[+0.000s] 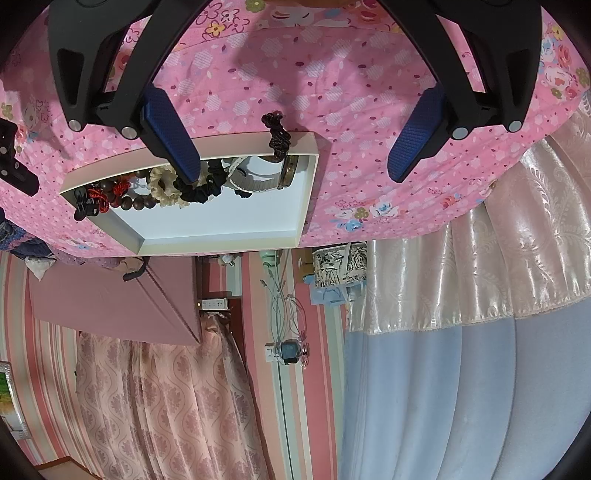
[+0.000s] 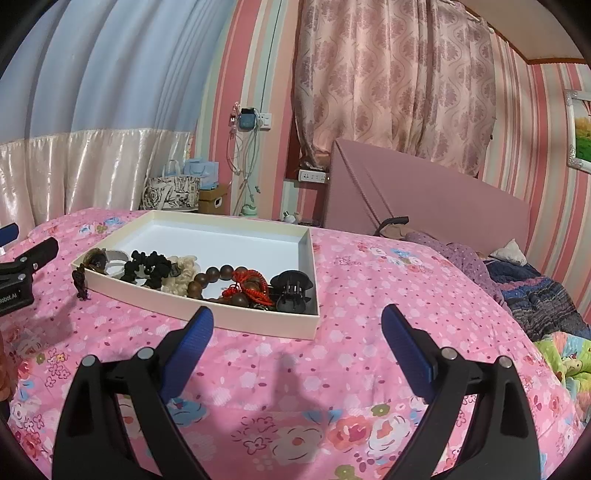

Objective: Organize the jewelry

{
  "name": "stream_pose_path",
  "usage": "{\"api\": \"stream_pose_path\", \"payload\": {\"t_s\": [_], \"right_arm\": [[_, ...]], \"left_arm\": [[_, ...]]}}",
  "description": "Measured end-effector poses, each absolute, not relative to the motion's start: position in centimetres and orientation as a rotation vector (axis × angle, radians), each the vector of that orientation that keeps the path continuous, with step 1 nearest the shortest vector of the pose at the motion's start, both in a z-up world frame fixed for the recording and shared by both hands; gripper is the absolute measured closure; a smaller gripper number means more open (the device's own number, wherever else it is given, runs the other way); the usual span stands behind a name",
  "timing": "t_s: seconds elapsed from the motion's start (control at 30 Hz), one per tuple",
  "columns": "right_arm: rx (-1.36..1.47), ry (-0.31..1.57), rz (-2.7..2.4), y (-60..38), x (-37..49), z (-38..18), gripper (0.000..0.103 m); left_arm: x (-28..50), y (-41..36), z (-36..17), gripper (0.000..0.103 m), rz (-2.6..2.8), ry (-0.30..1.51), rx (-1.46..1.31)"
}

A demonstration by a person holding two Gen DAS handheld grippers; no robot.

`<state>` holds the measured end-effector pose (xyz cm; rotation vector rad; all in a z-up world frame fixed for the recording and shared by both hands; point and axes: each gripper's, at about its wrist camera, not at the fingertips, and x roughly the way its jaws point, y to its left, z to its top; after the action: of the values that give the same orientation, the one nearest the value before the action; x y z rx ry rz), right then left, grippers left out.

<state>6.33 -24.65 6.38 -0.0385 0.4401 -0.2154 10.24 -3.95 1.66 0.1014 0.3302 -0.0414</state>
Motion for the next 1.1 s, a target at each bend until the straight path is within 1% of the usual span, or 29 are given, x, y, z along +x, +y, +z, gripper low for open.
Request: {"api": "stream_pose_path", "payload": {"t_s": [0.4, 1.1], "right_arm": [[-0.028, 0.413, -0.224, -24.80, 6.26, 6.66, 0.010], [-0.017, 0.418, -0.218, -24.82, 6.61, 6.39, 0.010]], "left_arm": [[10.20, -3.95, 1.78, 0.003, -0.038, 0.330, 0.098], [10.23, -3.91, 1.85, 0.003, -0.038, 0.328, 0.102]]}}
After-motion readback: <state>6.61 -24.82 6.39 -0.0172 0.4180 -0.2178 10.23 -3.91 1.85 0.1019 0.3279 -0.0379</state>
